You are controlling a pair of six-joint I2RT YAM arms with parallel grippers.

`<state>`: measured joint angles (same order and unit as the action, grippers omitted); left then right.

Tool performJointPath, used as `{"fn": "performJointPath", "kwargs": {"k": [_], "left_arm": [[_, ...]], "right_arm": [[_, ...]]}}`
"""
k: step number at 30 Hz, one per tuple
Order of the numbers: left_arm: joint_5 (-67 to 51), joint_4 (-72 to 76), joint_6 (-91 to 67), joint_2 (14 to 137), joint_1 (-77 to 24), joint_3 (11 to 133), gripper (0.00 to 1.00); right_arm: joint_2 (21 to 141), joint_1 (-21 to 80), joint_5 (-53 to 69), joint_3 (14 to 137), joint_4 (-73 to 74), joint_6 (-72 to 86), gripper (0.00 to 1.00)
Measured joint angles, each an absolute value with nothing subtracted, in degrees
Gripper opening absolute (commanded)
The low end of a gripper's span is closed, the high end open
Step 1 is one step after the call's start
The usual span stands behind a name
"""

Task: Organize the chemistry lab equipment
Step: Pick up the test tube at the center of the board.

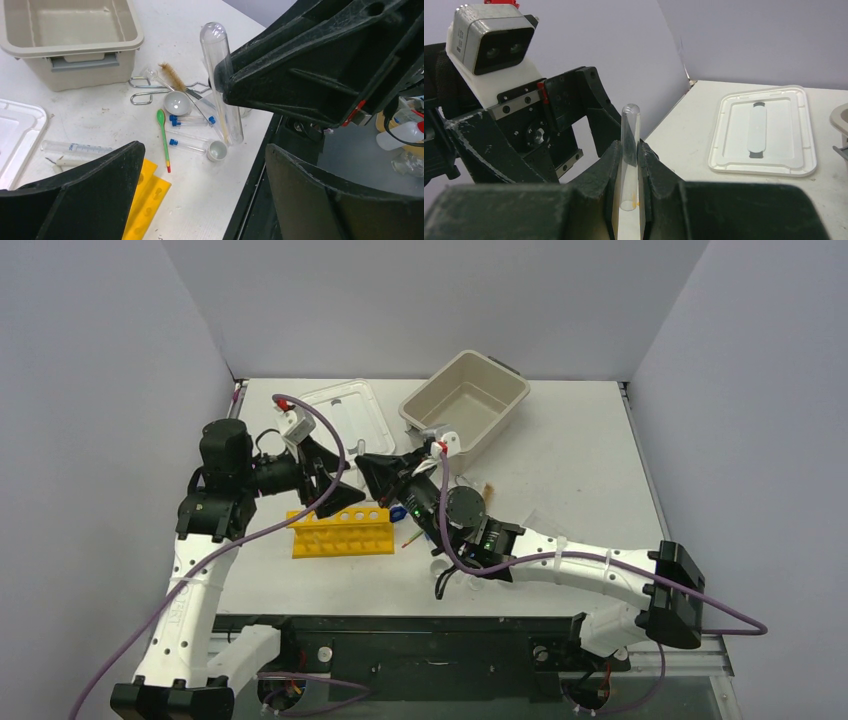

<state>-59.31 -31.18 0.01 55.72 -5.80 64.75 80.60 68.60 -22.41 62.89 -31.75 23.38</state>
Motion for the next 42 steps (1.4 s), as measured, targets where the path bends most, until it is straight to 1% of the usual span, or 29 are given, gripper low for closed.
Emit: {"fn": "performJointPath", "kwargs": {"k": [1, 4, 9, 10, 11, 12, 13, 14, 15, 16, 17, 18, 20, 22, 24, 26, 27, 28, 30, 31, 33, 34, 35, 37, 42], "left_arm": [[-59.31, -30.96, -0.1, 55.75, -6.0, 64.75, 0.82], [-59.11, -30.68, -0.03, 55.83, -6.39, 64.75, 0.78], [-58.78, -30.57, -0.03, 55.94, -6.68, 64.75, 0.66], [-58.7, -30.57, 0.03, 55.92, -6.68, 64.75, 0.62], [-58.67, -30.59, 0.21, 55.92, -6.68, 64.75, 0.6], [-58.67, -30.59, 0.38, 55.9, -6.68, 64.73, 0.54], [-58.67, -30.68, 0.86, 55.86, -6.68, 64.73, 0.51], [-58.59, -31.11, 1.23, 55.68, -6.66, 64.62, 0.45], [-58.52, -31.22, 1.67, 55.57, -6.66, 64.53, 0.43], [-58.5, -31.48, 1.98, 55.46, -6.68, 64.51, 0.37], [-58.5, -31.7, 2.31, 55.33, -6.68, 64.47, 0.34], [-58.57, -31.9, 2.39, 55.22, -6.68, 64.42, 0.28], [-58.87, -32.16, 2.81, 54.89, -6.83, 64.31, 0.21], [-59.07, -32.49, 3.18, 54.59, -6.94, 64.31, 0.19], [-58.96, -32.64, 3.42, 54.39, -7.01, 64.31, 0.14], [-58.39, -32.82, 3.51, 54.39, -6.98, 64.31, 0.08], [-58.08, -32.91, 3.53, 54.39, -6.96, 64.31, 0.01], [-57.95, -32.97, 3.57, 54.39, -6.96, 64.29, 0.0], [-57.56, -33.15, 3.64, 54.35, -6.98, 64.29, 0.0], [-57.34, -33.36, 3.75, 54.35, -6.96, 64.27, 0.0], [-56.82, -33.71, 4.47, 54.33, -6.96, 64.2, 0.0], [-56.42, -33.98, 5.19, 54.3, -6.92, 64.2, 0.0], [-56.03, -34.2, 5.52, 54.26, -6.92, 64.2, 0.0], [-55.57, -34.46, 6.42, 54.26, -6.87, 64.2, 0.0], [-55.11, -35.73, 8.47, 54.26, -6.85, 64.23, 0.0]], "right_arm": [[80.6, 68.6, -22.13, 62.85, -31.99, 23.88, 0.0], [80.6, 68.69, -21.43, 62.83, -32.97, 25.04, 0.0], [81.28, 69.47, -20.47, 62.85, -34.48, 26.46, 0.0], [81.71, 69.69, -20.16, 62.85, -34.63, 26.63, 0.0], [82.19, 69.87, -19.92, 62.85, -34.74, 26.81, 0.0], [82.59, 69.95, -19.7, 62.85, -34.76, 26.98, 0.0], [83.2, 70.15, -19.55, 62.85, -34.92, 27.22, 0.0], [83.61, 70.19, -19.49, 62.85, -35.2, 27.55, 0.0], [83.83, 70.11, -19.46, 62.85, -35.31, 27.77, 0.0], [84.05, 70.06, -19.44, 62.85, -35.46, 27.94, 0.0], [84.16, 70.06, -19.46, 62.85, -35.55, 28.01, 0.0], [84.23, 70.06, -19.44, 62.85, -35.55, 28.08, 0.0], [84.23, 70.06, -19.49, 62.85, -35.53, 28.14, 0.0], [84.23, 70.02, -19.49, 62.85, -35.55, 28.16, 0.0], [84.23, 69.95, -19.46, 62.85, -35.53, 28.18, 0.0], [84.23, 69.95, -19.42, 62.85, -35.53, 28.16, 0.0], [84.23, 69.93, -19.4, 62.85, -35.48, 28.16, 0.01], [84.23, 69.91, -19.38, 62.85, -35.42, 28.16, 0.1], [84.23, 69.8, -19.0, 62.92, -34.94, 28.32, 0.22], [84.23, 69.69, -18.76, 63.11, -34.35, 28.67, 0.25], [84.23, 69.28, -17.39, 64.27, -31.68, 29.78, 0.34], [84.23, 68.84, -16.4, 65.1, -29.95, 30.46, 0.36], [84.23, 68.27, -15.11, 66.13, -28.32, 31.18, 0.4], [84.16, 67.05, -12.47, 67.88, -25.5, 32.6, 0.43], [83.61, 63.55, -6.5, 70.35, -18.79, 35.46, 0.44]]}}
